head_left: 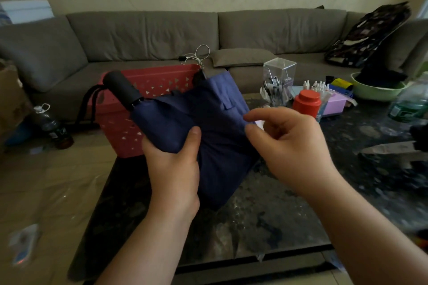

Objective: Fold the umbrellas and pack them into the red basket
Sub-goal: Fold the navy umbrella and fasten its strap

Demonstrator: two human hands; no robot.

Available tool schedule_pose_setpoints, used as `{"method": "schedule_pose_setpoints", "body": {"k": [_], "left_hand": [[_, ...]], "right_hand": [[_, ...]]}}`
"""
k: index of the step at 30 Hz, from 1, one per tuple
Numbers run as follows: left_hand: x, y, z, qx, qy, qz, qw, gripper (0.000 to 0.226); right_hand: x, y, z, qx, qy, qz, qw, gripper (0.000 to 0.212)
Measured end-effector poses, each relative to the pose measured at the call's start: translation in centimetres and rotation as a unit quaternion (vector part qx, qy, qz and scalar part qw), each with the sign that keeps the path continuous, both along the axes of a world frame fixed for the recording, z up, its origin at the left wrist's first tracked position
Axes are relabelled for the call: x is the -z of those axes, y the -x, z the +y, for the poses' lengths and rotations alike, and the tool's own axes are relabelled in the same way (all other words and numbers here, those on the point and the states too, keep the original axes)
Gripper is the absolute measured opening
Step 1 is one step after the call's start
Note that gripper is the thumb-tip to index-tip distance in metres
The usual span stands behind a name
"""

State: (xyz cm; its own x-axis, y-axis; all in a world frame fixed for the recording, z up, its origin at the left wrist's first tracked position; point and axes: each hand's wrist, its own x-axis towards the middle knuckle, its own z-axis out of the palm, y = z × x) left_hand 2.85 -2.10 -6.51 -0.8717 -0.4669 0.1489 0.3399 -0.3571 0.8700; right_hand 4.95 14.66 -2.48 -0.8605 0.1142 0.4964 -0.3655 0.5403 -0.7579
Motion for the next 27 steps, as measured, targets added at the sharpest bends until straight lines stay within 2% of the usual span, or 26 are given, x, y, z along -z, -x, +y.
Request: {"method": "schedule_pose_setpoints", "body": {"k": [4, 7, 8, 12, 15, 17, 19, 21, 24, 27], "left_hand": [[0.5, -0.3, 0.0, 0.029, 0.038, 0.027, 0.999, 0.064], [0.8, -0.5, 0.1, 0.041, 0.047, 0.028, 0.998, 0.064], [0.9, -0.5, 0.1, 0.042, 0.045, 0.027, 0.998, 0.064], [1.1, -0.3, -0.1, 0.06, 0.058, 0.016, 0.996, 0.063], [1.2, -0.5, 0.0, 0.067, 0.07, 0.005, 0.995, 0.064], [1.3, -0.7, 0.1, 0.064, 0.071, 0.002, 0.995, 0.063], [1.3, -0.7, 0.0, 0.072, 0.059, -0.008, 0.996, 0.06], [1.0, -0.7, -0.3, 0.104, 0.029, -0.019, 0.994, 0.057], [0.6, -0.8, -0.6, 0.16, -0.023, -0.039, 0.986, 0.055], [0.5, -0.9, -0.7, 0.21, -0.049, -0.062, 0.975, 0.045]], "right_hand": [[-0.1, 0.5, 0.3, 0.007, -0.109, 0.037, 0.993, 0.033], [0.0, 0.4, 0.4, -0.007, -0.136, 0.054, 0.989, 0.02], [0.1, 0.4, 0.4, -0.014, -0.116, 0.045, 0.992, 0.017], [0.2, 0.8, 0.0, -0.047, 0.077, -0.053, 0.995, 0.007], [0.2, 0.9, -0.3, -0.049, 0.091, -0.054, 0.993, 0.021], [-0.3, 0.7, -0.5, -0.059, 0.123, -0.066, 0.988, 0.011], [-0.9, 0.6, -0.6, -0.064, 0.263, -0.134, 0.953, 0.019], [-1.2, 1.0, -0.3, -0.071, 0.408, -0.196, 0.889, 0.039], [-1.0, 1.6, 0.5, -0.089, 0.464, -0.25, 0.845, 0.067], [-0.9, 2.0, 0.9, -0.113, 0.498, -0.307, 0.803, 0.076]]}}
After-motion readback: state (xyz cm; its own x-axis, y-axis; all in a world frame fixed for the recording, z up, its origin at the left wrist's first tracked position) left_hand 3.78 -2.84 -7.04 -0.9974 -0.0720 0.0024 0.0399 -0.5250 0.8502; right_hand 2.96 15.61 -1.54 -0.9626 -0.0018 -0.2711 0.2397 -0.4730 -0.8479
